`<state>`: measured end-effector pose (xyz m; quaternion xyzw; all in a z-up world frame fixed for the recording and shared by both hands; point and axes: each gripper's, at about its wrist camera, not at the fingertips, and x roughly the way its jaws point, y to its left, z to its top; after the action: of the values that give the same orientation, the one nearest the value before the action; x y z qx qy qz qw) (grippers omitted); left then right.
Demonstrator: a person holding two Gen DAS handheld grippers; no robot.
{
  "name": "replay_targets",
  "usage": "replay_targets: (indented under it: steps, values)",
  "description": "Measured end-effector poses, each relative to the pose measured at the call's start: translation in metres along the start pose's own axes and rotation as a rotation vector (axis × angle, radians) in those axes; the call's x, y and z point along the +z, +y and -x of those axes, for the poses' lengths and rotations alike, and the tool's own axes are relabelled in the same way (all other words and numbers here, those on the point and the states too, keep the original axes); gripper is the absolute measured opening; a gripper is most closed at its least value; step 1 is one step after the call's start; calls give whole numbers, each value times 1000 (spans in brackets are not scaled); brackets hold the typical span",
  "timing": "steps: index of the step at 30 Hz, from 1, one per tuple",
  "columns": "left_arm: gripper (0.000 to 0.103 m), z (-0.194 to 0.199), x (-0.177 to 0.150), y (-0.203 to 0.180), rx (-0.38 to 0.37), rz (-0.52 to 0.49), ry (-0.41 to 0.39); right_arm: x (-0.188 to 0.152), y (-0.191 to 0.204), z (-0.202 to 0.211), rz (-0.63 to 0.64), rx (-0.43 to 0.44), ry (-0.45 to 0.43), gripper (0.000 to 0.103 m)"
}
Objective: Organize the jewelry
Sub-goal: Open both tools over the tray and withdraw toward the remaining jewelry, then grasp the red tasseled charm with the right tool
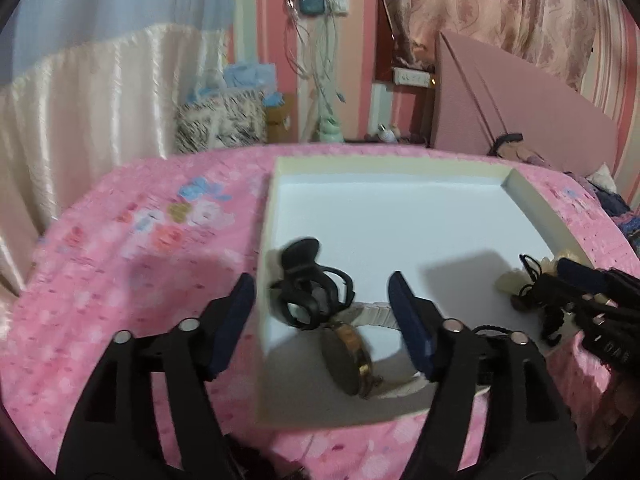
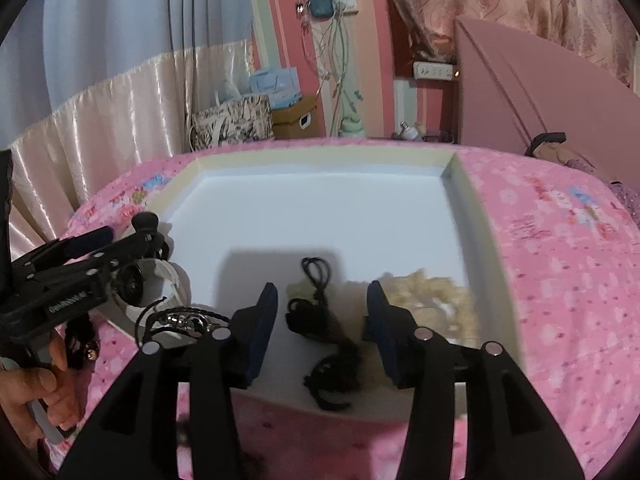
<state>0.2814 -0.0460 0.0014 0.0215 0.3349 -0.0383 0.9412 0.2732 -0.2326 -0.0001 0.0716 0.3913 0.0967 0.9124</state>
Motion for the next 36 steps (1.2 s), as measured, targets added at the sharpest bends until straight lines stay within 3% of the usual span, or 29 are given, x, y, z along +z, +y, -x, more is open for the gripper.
replay_targets:
  steps: [5, 8, 12, 17, 19, 22, 25, 31, 34, 36]
  values:
    - [75, 35, 9, 25, 37, 26, -42, 9, -39, 56, -53, -49, -81, 57]
    - [76, 53, 7, 50, 65, 60, -25, -1, -67, 82, -80, -75, -65, 58]
    - [84, 84, -20, 83, 151, -11, -51, -36, -99, 109, -31, -163, -32, 58]
    - [84, 94, -63, 117, 126, 63, -5, -75, -148, 133, -168, -173, -23, 58]
    - [84, 91, -75, 117, 139, 73, 27, -85, -148, 133, -165, -196, -1, 58]
    - [84, 88, -88, 115, 95, 81, 33, -96, -139, 127, -168, -162, 22, 58]
    - [84, 83, -92, 115, 103, 90, 55, -100, -122, 122, -143, -144, 39, 58]
    - [84, 89, -96, 106, 133, 48, 24, -113, -86, 121, -82, -103, 64, 56]
    - [84, 91, -95, 101, 142, 27, 17, -114, -77, 118, -41, -132, 81, 42]
    - [84, 90, -95, 99, 144, 20, 17, -114, -79, 111, -51, -127, 110, 25]
